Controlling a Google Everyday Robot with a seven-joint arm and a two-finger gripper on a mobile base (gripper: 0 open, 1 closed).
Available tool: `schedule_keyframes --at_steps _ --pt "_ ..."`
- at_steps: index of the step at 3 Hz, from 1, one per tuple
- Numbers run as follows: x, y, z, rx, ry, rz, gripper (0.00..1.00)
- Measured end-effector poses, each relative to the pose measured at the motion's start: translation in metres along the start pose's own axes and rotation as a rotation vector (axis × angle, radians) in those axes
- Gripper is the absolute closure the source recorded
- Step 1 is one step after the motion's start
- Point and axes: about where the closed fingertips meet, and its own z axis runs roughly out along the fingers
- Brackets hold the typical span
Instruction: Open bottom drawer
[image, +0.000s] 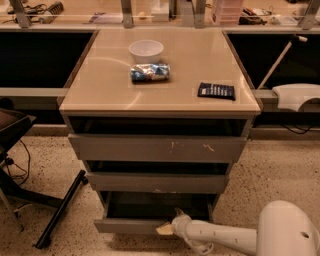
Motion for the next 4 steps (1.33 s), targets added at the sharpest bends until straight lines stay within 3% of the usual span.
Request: schedule_keyframes --at_steps 4 --pt "0.0131 0.0097 -0.0143 -0.006 -0.005 0.017 1.0"
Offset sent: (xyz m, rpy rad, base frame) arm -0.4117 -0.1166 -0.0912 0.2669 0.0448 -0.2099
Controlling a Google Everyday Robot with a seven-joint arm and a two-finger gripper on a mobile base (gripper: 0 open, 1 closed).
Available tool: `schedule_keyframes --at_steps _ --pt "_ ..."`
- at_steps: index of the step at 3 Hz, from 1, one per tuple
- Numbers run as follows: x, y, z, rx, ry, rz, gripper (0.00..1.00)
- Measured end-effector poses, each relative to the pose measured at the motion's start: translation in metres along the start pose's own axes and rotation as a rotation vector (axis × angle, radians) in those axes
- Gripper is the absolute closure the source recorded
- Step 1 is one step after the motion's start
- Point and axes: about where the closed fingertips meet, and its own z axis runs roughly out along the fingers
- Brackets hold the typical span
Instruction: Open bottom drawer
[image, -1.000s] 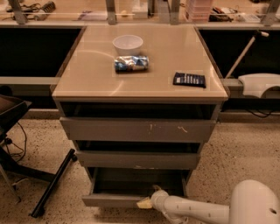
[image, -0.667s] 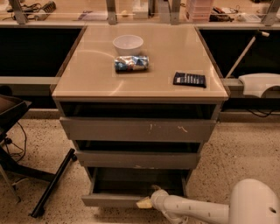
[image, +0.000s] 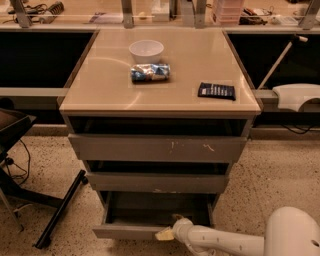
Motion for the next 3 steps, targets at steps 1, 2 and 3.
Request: schedule_keyframes --at_steps 1,2,3 --pt "0.0 0.0 0.0 0.0 0.0 0.0 1.0" --pt "0.0017 0.002 -0.0036 -0.001 -0.004 -0.001 1.0" --pt "0.0015 0.003 -0.0035 -0.001 -0.004 -0.001 1.0"
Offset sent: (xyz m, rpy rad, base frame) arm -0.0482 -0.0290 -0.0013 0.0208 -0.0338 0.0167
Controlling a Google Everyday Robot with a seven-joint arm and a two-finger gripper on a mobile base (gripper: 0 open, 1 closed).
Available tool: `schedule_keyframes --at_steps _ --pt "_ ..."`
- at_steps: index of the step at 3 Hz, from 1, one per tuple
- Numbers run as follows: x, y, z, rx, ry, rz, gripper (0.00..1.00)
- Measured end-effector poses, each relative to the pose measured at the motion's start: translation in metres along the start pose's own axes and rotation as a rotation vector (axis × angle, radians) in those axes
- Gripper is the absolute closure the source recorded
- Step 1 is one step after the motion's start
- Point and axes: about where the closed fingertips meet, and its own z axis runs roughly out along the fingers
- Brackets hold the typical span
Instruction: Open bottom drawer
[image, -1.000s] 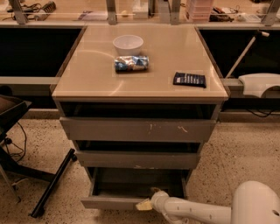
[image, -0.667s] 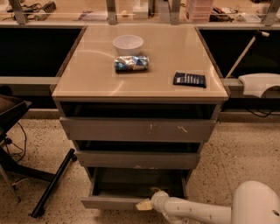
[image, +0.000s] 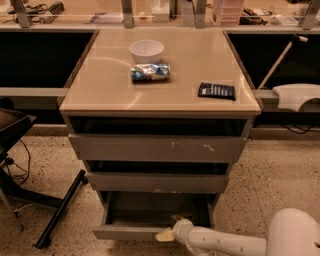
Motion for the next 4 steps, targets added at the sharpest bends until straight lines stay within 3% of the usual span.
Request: schedule_keyframes --at_steps 3,4 --pt "0.007 0.006 -0.018 -0.01 -0.003 -0.01 1.0" --pt "0.019 0.019 -0.023 -0.038 0.008 -0.022 1.0"
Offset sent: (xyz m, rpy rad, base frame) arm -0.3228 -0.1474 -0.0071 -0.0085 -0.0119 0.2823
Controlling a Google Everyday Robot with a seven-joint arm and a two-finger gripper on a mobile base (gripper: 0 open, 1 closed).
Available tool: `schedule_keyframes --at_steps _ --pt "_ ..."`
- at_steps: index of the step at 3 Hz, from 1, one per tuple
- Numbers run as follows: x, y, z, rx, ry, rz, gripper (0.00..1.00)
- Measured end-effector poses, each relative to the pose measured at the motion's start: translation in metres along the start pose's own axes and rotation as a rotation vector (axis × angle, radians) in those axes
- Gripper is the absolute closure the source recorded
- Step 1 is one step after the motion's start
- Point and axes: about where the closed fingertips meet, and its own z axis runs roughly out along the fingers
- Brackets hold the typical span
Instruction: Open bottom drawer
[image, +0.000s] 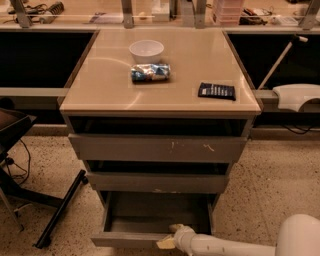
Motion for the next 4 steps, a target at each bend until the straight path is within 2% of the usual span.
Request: schedule_keyframes --at_steps 3,4 --pt "0.001 0.004 -0.01 0.0 0.001 0.004 1.0" --pt "0.016 0.027 -0.016 -0.046 0.007 -0.003 1.0"
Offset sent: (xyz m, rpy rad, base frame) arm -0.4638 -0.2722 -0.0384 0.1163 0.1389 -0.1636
